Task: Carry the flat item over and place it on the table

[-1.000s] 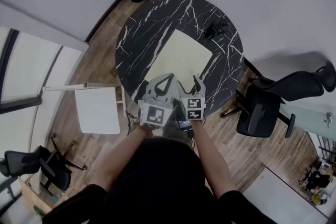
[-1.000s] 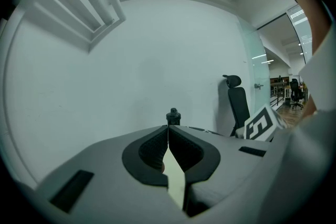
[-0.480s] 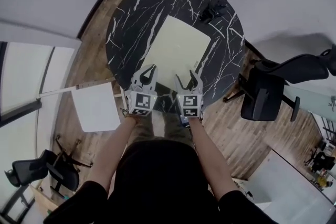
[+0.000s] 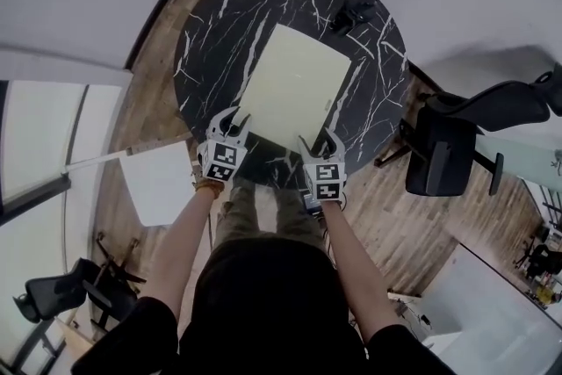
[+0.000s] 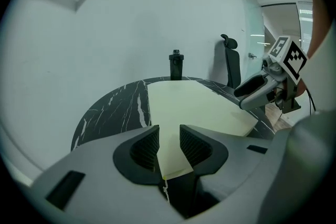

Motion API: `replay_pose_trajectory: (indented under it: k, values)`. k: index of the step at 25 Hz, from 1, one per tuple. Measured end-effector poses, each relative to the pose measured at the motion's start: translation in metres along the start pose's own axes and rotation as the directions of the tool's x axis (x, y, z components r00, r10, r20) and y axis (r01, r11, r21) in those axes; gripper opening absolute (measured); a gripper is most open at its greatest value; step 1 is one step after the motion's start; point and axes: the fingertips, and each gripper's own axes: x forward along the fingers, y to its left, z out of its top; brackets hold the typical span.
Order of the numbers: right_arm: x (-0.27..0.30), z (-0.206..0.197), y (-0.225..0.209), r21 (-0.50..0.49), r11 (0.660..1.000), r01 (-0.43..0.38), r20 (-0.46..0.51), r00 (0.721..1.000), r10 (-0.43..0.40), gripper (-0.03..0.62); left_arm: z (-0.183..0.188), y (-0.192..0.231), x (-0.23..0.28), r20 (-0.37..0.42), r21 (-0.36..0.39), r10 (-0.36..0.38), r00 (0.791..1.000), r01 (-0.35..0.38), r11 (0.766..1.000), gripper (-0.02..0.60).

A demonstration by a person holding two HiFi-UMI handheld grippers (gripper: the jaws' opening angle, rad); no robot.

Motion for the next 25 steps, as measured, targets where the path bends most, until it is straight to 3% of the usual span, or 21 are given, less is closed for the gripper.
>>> replay_pose_trajectory:
  k: [5,20,25]
  values:
    - [0.012,-0.018,0.008,0.051,0.998,-0.041,-0.072,0.996,0.045,0.29,-0.017,-0.003,0.008,-0.05,-0.04,-0.051,0.997,0.049,0.998,0.153]
    - [0.013,-0.025,0.001,-0.048,0.992,-0.121,-0.089,0.989,0.116,0.288,-0.032,-0.026,-0.006,-0.055,-0.148,0.041,0.998,-0.048,0.988,0.149]
    - [0.006,-0.009,-0.005,-0.09,0.991,-0.097,-0.034,0.995,0.094,0.288,-0.008,-0.025,-0.014,-0.006,-0.09,0.082,0.997,-0.082,0.993,0.149]
